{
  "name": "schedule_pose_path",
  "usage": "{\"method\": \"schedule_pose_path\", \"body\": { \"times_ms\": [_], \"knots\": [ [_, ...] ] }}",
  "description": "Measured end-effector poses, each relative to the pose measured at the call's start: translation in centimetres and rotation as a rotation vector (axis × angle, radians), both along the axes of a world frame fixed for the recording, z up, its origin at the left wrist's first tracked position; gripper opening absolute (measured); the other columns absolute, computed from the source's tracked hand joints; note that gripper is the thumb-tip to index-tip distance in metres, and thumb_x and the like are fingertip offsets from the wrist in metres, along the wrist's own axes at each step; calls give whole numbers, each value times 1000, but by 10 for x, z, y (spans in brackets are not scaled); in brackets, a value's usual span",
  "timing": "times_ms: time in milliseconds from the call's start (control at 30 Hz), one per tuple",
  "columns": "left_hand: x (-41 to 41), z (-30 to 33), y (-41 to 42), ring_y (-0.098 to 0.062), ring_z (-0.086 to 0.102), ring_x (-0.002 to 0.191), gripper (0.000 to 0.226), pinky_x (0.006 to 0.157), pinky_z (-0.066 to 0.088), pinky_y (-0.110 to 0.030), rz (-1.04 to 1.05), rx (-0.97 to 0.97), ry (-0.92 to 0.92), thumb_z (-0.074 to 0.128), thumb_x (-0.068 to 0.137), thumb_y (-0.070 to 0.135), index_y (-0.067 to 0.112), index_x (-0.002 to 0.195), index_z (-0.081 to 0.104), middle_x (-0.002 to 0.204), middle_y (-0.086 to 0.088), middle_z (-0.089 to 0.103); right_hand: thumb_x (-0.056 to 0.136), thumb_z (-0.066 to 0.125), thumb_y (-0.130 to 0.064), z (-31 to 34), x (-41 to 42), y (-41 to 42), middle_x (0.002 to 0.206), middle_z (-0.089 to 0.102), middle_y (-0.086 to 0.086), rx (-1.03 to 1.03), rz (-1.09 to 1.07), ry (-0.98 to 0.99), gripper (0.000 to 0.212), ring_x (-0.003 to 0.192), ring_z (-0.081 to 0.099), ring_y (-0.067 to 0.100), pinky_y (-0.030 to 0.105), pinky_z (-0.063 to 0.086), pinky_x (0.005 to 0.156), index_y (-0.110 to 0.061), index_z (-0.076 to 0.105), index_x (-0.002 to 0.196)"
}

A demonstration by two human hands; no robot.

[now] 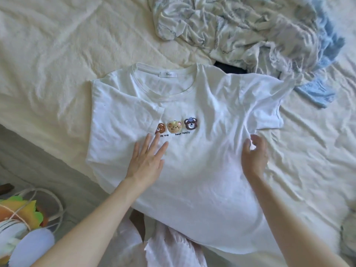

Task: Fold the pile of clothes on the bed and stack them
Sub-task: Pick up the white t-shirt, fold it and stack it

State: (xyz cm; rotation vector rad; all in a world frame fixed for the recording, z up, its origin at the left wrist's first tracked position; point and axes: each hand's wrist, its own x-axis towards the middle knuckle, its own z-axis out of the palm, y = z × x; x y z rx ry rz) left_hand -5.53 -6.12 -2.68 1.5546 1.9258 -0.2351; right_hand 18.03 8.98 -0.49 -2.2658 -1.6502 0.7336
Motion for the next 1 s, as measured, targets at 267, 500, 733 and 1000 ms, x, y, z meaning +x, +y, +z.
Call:
{"method": "schedule_pose_path", "body": {
  "times_ms": [267,500,733,1000],
  "knots": [
    [49,-25,55,-27,-16,144,55,110,9,-60,-38,-272,65,25,100,45,40,149,-1,157,0,-20,93,56,-28,-22,58,111,88,58,1,-358,-850,1007,20,76,60,13,27,52,66,-12,54,106],
    [43,-24,65,-25,-22,142,56,112,6,-57,-90,-445,92,19,100,47,43,145,-14,153,1,-31,86,59,-17,-22,68,140,78,61,-4,-463,-1051,1160,7,65,60,13,22,49,55,-11,60,82],
    [45,-15,74,-22,-6,146,49,111,14,-52,128,-369,-41,33,100,39,39,147,19,158,6,-11,84,58,1,7,40,126,73,50,-2,310,-291,771,25,68,47,10,25,45,70,-17,44,73],
    [33,19,111,-12,62,87,28,75,45,-27,1225,222,-613,36,100,28,17,121,50,110,-2,60,62,72,12,-26,61,-4,112,69,11,242,1202,133,29,113,60,36,61,42,96,-3,70,87]
  ]
}}
